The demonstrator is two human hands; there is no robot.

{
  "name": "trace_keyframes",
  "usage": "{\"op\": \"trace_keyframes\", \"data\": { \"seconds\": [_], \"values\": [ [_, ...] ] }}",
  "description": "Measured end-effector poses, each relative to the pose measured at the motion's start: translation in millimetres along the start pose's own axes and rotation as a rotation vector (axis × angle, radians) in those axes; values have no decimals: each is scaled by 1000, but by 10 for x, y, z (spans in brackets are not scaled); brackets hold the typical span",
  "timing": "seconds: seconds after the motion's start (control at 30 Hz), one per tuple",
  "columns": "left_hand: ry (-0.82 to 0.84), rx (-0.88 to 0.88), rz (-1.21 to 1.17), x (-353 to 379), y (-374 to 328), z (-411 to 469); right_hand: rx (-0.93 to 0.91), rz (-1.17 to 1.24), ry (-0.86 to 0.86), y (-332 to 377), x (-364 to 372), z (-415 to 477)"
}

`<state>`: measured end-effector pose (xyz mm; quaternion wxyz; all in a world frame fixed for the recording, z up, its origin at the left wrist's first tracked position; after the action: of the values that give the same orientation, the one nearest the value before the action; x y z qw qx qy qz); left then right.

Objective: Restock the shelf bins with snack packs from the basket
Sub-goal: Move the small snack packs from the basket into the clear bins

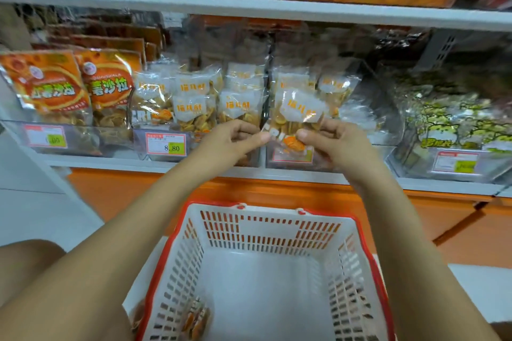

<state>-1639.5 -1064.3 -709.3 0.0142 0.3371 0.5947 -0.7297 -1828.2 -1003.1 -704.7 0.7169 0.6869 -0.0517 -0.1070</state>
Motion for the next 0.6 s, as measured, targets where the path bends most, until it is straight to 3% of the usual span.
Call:
{"op": "trace_keyframes", "data": {
  "seconds": [0.1,0.2,0.4,0.6],
  "values": [
    [-73,-55,67,-45,77,92,-91,-9,-240,214,-447,127],
    [-108,-67,100,-65,116,135,-75,-92,-352,273,-740,329],
    [-122,-54,174,-69,113,155,157,-280,-321,-9,-930,863],
    [-136,-55,168,-58,123,173,172,-312,-250,14,-843,1172]
  ]
}}
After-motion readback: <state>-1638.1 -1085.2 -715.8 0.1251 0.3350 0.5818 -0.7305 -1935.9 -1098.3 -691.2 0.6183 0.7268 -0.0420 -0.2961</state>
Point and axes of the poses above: each hand's wrist, its own z-axis towards the middle knuckle, its own x-axis out of the palm, y = z × x, the point moved 6 cm from there along z, towards the middle knuckle, and after that the axes turned 7 degrees about z, right-handed, at the moved point
